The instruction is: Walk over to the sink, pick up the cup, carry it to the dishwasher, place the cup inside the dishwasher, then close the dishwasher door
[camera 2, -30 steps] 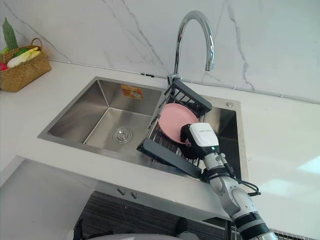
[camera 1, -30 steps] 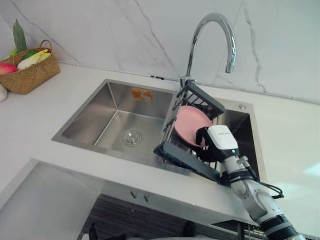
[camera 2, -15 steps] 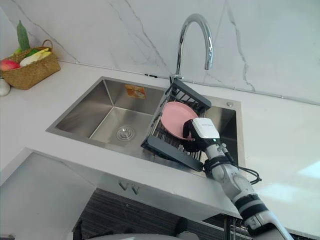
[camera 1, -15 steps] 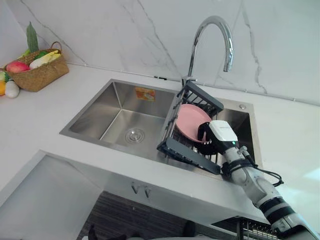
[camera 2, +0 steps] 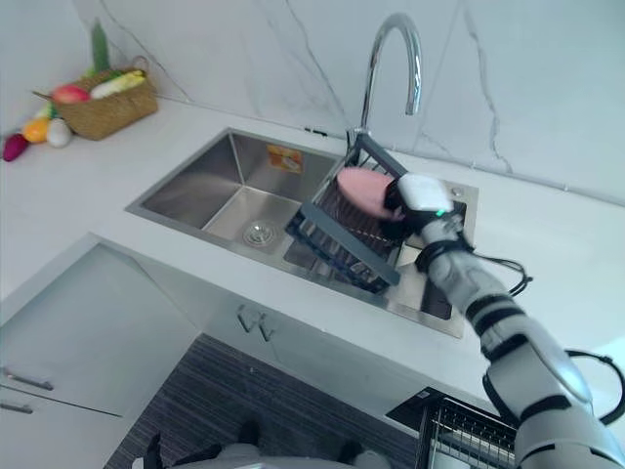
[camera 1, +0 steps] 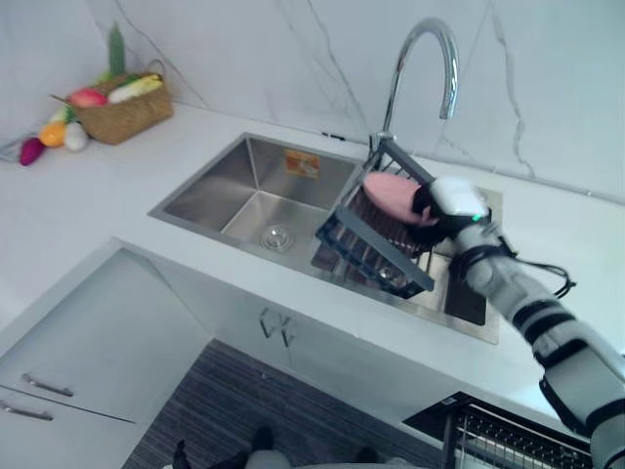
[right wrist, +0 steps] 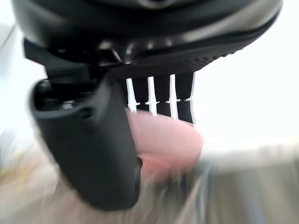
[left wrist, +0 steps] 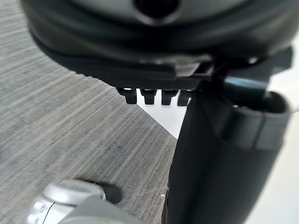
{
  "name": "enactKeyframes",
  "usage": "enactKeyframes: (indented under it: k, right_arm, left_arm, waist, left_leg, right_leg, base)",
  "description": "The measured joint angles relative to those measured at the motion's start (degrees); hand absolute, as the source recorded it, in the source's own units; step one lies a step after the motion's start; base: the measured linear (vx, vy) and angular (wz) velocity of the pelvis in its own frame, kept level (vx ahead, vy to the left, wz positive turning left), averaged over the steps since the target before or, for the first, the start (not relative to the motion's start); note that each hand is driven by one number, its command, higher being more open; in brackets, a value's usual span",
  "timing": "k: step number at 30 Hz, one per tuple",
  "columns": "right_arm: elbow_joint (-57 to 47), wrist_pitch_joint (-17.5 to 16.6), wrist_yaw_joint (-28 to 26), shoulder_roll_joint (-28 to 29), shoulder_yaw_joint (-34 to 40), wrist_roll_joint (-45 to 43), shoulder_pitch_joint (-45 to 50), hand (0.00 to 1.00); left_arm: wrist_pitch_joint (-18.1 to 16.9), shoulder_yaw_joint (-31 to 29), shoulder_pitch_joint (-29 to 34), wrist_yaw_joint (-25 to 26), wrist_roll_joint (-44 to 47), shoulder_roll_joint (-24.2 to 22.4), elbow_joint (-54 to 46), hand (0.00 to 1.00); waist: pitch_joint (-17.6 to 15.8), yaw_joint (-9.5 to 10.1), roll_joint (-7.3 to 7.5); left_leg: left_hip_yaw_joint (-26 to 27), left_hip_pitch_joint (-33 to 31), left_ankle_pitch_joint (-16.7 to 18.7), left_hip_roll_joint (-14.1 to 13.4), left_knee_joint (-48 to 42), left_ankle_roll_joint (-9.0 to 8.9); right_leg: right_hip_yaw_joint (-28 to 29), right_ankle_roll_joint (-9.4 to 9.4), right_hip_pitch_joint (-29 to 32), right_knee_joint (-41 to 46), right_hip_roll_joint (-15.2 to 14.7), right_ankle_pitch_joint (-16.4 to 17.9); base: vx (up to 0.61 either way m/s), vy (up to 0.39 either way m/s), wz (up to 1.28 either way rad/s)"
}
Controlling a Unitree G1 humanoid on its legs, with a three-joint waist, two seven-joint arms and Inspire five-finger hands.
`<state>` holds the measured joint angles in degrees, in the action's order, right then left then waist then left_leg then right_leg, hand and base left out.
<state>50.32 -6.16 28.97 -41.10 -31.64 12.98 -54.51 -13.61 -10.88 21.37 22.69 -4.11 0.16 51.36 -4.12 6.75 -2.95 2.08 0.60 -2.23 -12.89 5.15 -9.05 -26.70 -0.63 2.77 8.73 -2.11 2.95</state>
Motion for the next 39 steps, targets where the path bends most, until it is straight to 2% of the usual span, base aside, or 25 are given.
enactKeyframes:
  k: [1, 2, 4, 6, 7, 10, 14, 18, 21, 25, 30, 34, 39]
  right_arm:
    - [0.83, 1.97, 3.37, -1.75, 2.69, -2.26, -5.88, 0.00]
    - [1.54, 2.85, 3.43, -2.71, 3.02, -3.69, -8.29, 0.00]
    - [3.11, 7.40, 3.53, -3.15, 8.28, -10.91, -12.25, 0.00]
    - [3.12, 8.99, 3.55, -3.12, 8.82, -11.88, -12.25, 0.00]
    - [3.12, 9.44, 3.78, -3.13, 8.83, -11.83, -12.31, 0.00]
    - [3.31, 10.52, 3.98, -3.13, 8.83, -11.71, -13.74, 0.00]
    - [5.04, 11.06, 3.60, -3.12, 8.83, -11.72, -15.48, 0.00]
    - [4.38, 11.06, -1.09, -3.13, 8.83, -11.56, -17.00, 0.00]
    - [1.38, 11.07, -4.85, -3.15, 8.83, -9.74, -16.88, 0.00]
    - [-12.16, 9.84, -8.52, -7.06, 9.29, -1.21, -11.37, 0.00]
    - [-31.69, 4.44, -8.93, -10.30, 18.32, 6.01, -1.57, 0.00]
    - [-47.21, 1.53, -9.87, -10.63, 27.43, 6.99, 11.60, 0.00]
    - [-55.78, 1.03, -11.74, -9.47, 34.06, 7.48, 25.48, 0.00]
  left_arm:
    - [0.07, 0.07, -1.53, -0.07, 0.44, 1.39, 1.27, 1.00]
    - [0.18, 0.16, -1.88, -0.11, 0.57, 1.40, 1.40, 1.00]
    - [-0.13, 0.20, -1.47, -0.06, 0.75, 1.37, 1.39, 1.00]
    - [-0.10, 0.75, -0.99, -0.08, 0.74, 1.12, 1.84, 1.00]
    - [-0.10, 1.01, -0.88, -0.08, 0.74, 1.14, 2.18, 1.00]
    - [-0.11, 1.00, -1.73, -0.12, 0.70, 1.28, 2.71, 1.00]
    - [-1.10, 1.01, -2.92, -0.25, 0.60, 1.36, 2.17, 1.00]
    - [-1.44, 1.00, -2.95, -0.35, -0.16, 1.95, 2.08, 1.00]
    - [-1.45, 0.99, -2.95, -0.40, -0.35, 2.00, 2.09, 1.00]
    - [-1.44, 0.95, -2.95, -0.57, -0.45, 2.56, 2.14, 1.00]
    - [-1.56, 0.64, -3.27, -0.71, -0.48, 3.32, 2.13, 1.00]
    - [-1.76, -0.29, -3.27, -0.64, -0.57, 3.87, 2.48, 1.00]
    - [-1.75, -0.59, -3.24, -0.57, -1.64, 3.71, 3.58, 1.00]
  waist:
    - [-0.67, 0.32, 0.97]
    - [-0.84, 0.63, 0.68]
    - [-0.77, 1.88, 0.36]
    - [-0.85, 2.26, 0.29]
    - [-0.94, 2.29, 0.38]
    - [-1.05, 2.40, 0.50]
    - [-1.39, 2.38, 0.74]
    - [-2.04, 1.74, 1.59]
    - [-2.31, 1.48, 1.63]
    - [-2.62, 0.22, 1.92]
    - [-2.66, -0.68, 2.26]
    - [-1.95, -2.75, 3.54]
    - [-0.83, -4.31, 3.89]
  left_leg:
    - [-0.40, -0.42, -1.12, 0.96, 0.02, 0.05]
    - [-0.96, -0.69, -1.44, 0.77, -0.01, 0.31]
    - [-1.24, -0.99, -2.43, -0.10, -0.22, 0.34]
    - [-1.13, -1.45, -3.01, -0.25, -0.18, 0.15]
    - [-0.89, -1.50, -3.49, -0.05, -0.18, -0.11]
    - [0.36, -1.00, -3.68, 0.99, -0.25, 0.20]
    - [1.14, 0.36, -4.03, 1.95, -0.25, 0.69]
    - [2.75, 1.13, -4.01, 1.87, -0.25, 0.70]
    - [3.42, 1.33, -3.96, 1.76, -0.25, 0.76]
    - [3.74, 1.36, -2.80, 1.74, -0.25, 1.20]
    - [5.84, 1.79, -2.13, 2.16, -0.25, 1.63]
    - [6.58, 2.07, -1.83, 2.12, -0.24, 1.69]
    - [8.99, 2.53, -0.50, 1.88, -0.23, 1.64]
  right_leg:
    - [1.21, 0.96, -0.29, -0.15, -0.52, 1.34]
    - [0.52, 0.89, -0.92, -1.47, -0.02, 0.92]
    - [-0.59, 1.36, -2.08, -4.12, 1.23, 0.51]
    - [-0.83, 1.29, -2.11, -4.75, 1.49, 0.40]
    - [-0.83, 0.55, -2.48, -5.24, 1.42, -0.18]
    - [-0.28, 0.43, -3.74, -7.46, 0.94, -2.15]
    - [-0.26, -0.18, -6.40, -10.54, 0.73, -3.12]
    - [0.32, 0.01, -8.04, -13.46, 1.50, -3.90]
    - [0.99, 0.06, -7.84, -13.47, 1.61, -3.93]
    - [1.74, -0.08, -7.49, -13.49, 1.60, -4.13]
    - [3.76, -0.41, -6.77, -13.50, 1.09, -4.93]
    - [4.64, -0.40, -6.61, -13.53, 1.11, -4.95]
    - [6.59, -0.53, -5.64, -13.65, 1.25, -5.30]
  base:
    - [-0.08, -0.043, -0.02]
    - [-0.05, -0.077, 0.34]
    - [-0.02, -0.051, 0.24]
    - [0.06, -0.007, 0.02]
    - [0.11, 0.012, -0.01]
    - [0.19, 0.036, -0.10]
    - [0.13, 0.023, -0.02]
    - [0.06, 0.001, -0.08]
    - [0.02, 0.017, -0.12]
    - [0.00, 0.039, -0.07]
    - [0.00, 0.057, -0.21]
    - [-0.01, 0.033, -0.09]
    - [-0.01, 0.034, -0.23]
